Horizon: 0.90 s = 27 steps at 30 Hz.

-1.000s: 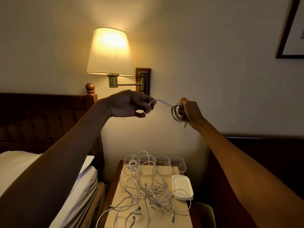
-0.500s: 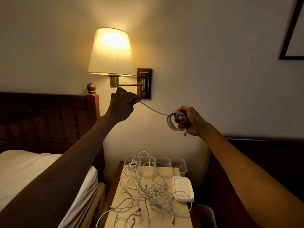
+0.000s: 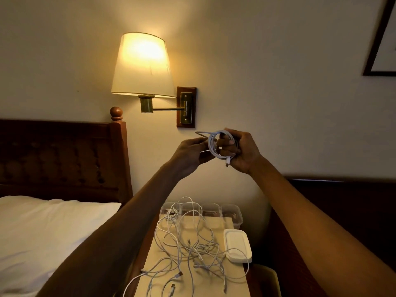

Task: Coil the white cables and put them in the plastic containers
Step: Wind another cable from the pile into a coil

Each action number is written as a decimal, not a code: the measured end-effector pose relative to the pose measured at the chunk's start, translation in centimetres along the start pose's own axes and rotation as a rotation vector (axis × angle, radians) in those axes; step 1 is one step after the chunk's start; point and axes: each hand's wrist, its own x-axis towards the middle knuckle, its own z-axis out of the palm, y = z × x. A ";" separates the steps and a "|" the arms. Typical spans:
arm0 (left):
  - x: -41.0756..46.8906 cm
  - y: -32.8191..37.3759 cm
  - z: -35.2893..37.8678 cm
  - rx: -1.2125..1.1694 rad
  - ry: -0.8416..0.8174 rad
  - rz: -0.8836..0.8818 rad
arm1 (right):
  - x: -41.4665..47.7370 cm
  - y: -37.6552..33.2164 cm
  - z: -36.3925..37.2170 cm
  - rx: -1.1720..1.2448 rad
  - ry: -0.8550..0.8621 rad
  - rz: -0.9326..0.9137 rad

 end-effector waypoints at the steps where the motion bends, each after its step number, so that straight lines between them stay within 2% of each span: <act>1: 0.1 0.1 0.2 -0.022 -0.003 -0.020 | 0.0 0.1 0.0 -0.003 0.013 -0.016; 7: 0.2 0.5 0.1 -0.117 0.033 -0.099 | 0.0 -0.2 0.2 -0.153 0.187 -0.156; 13: 0.1 1.2 -0.6 0.103 0.009 -0.234 | 0.3 0.2 0.2 -0.326 0.297 -0.244; 18: 0.0 1.5 0.0 0.154 -0.002 -0.232 | 0.6 0.1 -0.1 -0.315 0.358 -0.280; 23: -0.2 3.2 0.4 0.167 -0.138 -0.255 | 1.5 0.0 -0.2 -0.426 0.487 -0.367; 27: -0.3 3.3 1.0 0.290 -0.101 -0.203 | 1.4 0.0 0.2 -0.430 0.482 -0.394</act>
